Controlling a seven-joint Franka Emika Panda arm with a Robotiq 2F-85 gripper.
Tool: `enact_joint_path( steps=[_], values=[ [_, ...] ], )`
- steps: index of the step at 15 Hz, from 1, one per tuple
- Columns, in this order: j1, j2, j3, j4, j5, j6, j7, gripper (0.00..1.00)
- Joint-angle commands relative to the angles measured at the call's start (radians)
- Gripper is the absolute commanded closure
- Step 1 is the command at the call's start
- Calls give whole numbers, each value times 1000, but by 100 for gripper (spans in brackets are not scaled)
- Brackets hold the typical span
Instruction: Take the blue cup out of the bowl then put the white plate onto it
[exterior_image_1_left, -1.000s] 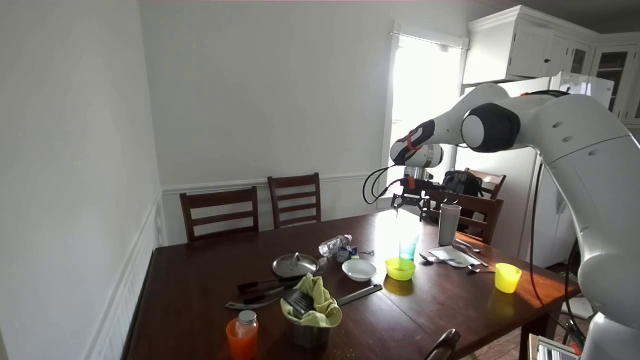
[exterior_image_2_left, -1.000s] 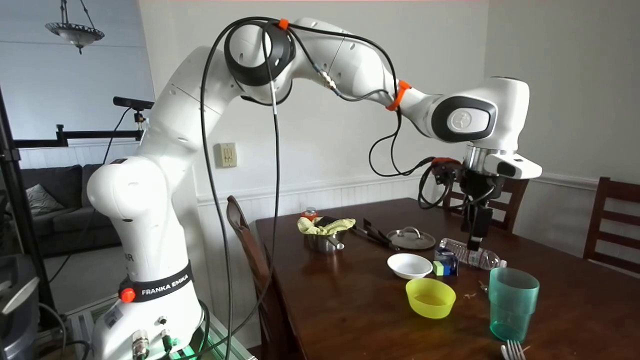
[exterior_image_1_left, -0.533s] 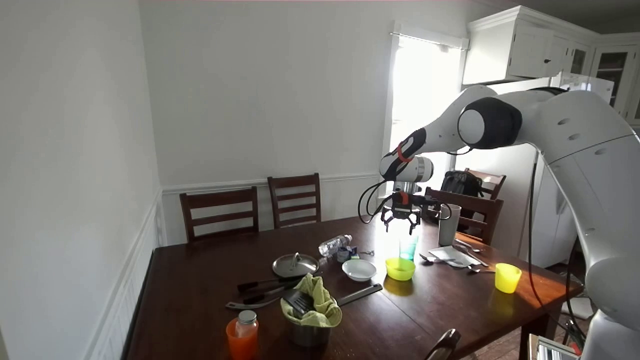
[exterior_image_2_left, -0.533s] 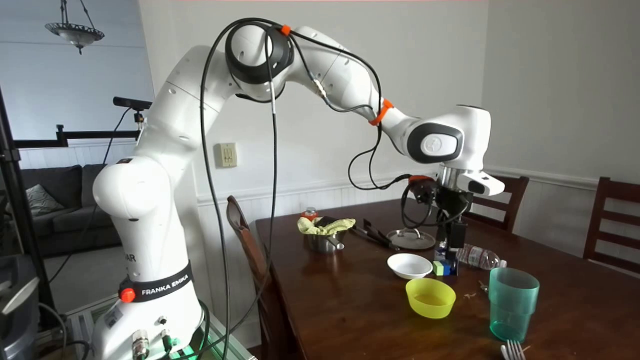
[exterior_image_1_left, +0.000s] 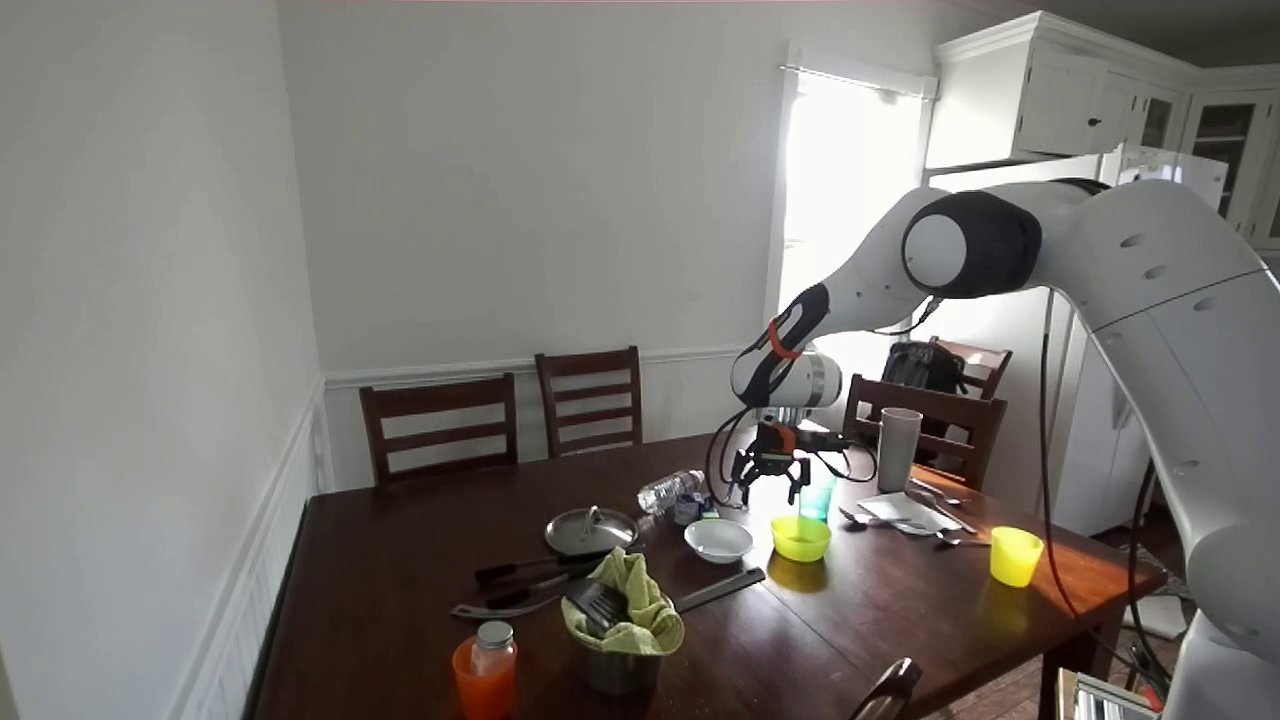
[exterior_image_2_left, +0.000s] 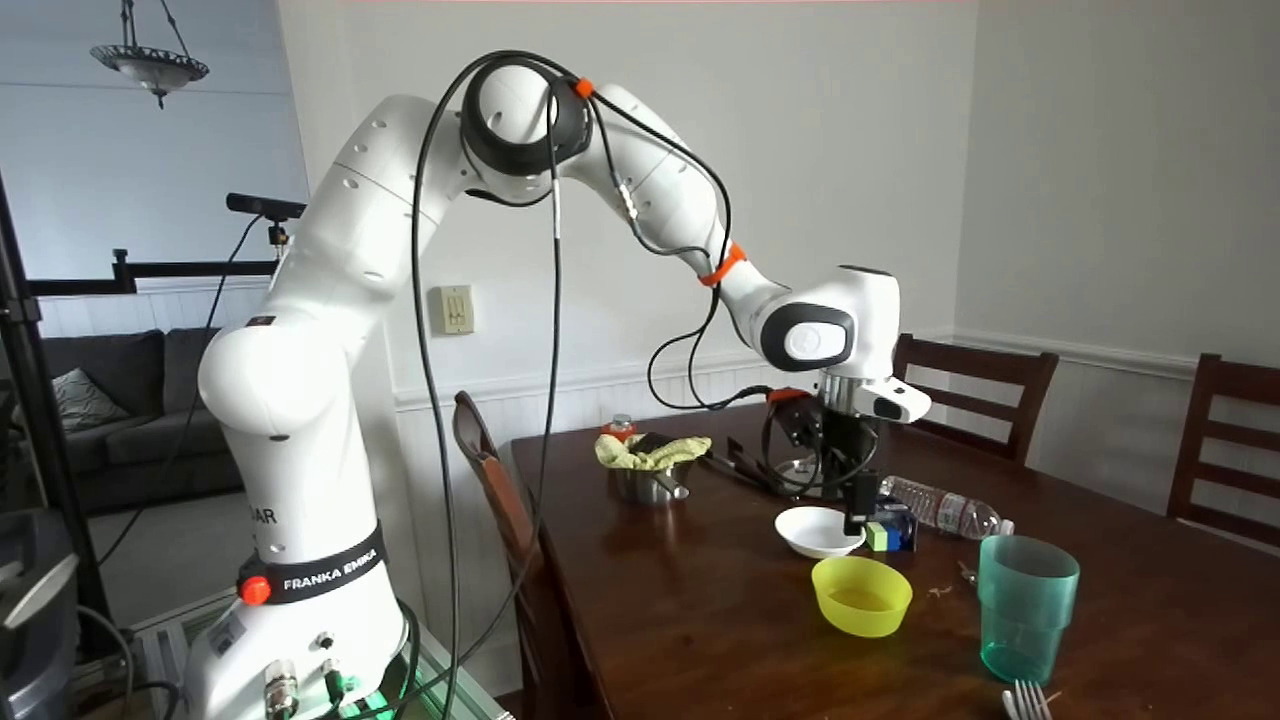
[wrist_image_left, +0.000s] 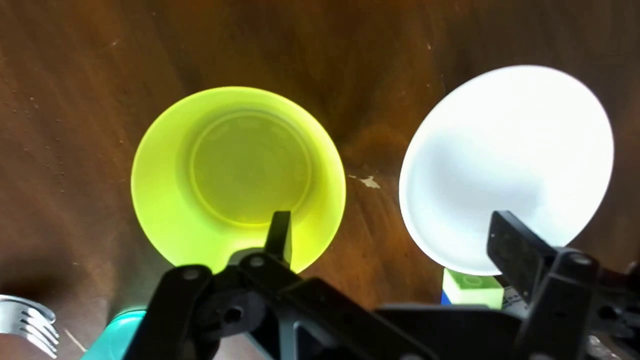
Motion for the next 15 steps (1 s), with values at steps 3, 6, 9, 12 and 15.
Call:
enact_joint_path(
  steps=[3,6,9,12,15],
  values=[
    [-3,0,9,-7,-4,11,-6,0],
    [-4,0,8,-7,-4,12,-8,0],
    [-10,4,33,-7,0,49,-71,0],
    [-29,20,66,12,6,65,-166,0],
    [-50,36,99,29,18,84,-244,0]
  ],
)
